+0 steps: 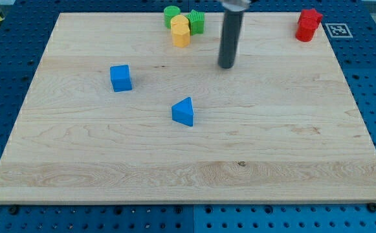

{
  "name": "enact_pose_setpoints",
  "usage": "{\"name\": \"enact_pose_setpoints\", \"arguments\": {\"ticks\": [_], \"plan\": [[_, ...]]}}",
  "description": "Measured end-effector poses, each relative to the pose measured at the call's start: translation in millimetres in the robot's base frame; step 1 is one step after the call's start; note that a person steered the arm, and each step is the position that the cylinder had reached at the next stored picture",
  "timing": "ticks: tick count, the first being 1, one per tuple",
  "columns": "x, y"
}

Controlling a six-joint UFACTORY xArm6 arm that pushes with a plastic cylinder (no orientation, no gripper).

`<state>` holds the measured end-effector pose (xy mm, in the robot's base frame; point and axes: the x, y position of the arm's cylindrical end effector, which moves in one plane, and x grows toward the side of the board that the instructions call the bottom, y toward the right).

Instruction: Move your arm closer to the green circle

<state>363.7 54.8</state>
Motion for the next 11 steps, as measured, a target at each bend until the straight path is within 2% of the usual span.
{"name": "enact_pose_setpoints", "arguments": {"ticks": [3,4,6,7,8,11], "plan": [[4,-15],[-10,-40],[-67,-136],[-100,-138],[-101,-138],[-152,-149]]}}
